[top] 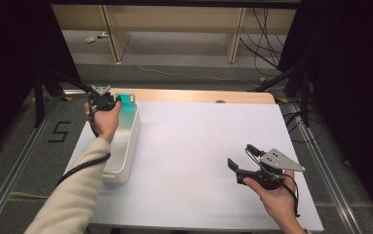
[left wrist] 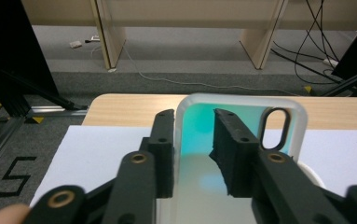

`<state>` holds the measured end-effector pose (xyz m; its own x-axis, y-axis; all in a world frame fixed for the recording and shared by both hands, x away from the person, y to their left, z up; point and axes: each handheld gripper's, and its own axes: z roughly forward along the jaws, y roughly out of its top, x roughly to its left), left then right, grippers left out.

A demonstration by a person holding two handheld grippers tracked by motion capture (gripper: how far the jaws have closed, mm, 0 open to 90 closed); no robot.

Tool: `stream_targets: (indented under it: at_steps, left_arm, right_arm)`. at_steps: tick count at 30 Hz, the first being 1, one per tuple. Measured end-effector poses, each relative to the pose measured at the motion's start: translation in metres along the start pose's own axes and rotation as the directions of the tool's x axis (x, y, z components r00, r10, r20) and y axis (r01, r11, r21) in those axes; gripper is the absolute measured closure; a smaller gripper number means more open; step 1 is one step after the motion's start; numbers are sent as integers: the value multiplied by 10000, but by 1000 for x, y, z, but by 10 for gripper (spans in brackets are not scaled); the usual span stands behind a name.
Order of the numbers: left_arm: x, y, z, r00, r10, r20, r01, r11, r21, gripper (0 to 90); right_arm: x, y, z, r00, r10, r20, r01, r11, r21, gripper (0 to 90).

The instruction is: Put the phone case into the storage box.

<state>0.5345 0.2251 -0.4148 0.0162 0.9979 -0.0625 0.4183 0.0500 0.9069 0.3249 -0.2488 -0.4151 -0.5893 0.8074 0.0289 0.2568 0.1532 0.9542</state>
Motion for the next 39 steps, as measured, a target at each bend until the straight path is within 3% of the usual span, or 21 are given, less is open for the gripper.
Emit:
stream_targets:
  at_steps: [6,18,23,33,39]
  left_arm:
    - [2,2,-6,10000,27,-86,-28,10000,-93,571]
    - [9,1,-15,9984,-213,515,219,9997,-98,477]
    - [10,2,-21,9967,-107,806,132,9995,-299,409]
    - [11,5,-33,9892,254,1442,-222,9995,-235,171]
    - [13,5,-43,9826,383,1819,-336,9990,-291,155]
  right_arm:
    - [0,0,0,10000,18,-21,-18,10000,-6,176]
    - [0,0,0,10000,52,-9,-53,10000,-73,176]
    - [-1,0,0,10000,-2,83,3,10000,-74,176]
    - [-1,0,1,10000,-30,54,31,9999,-122,176]
    - [-1,0,1,10000,35,40,-35,10000,-38,176]
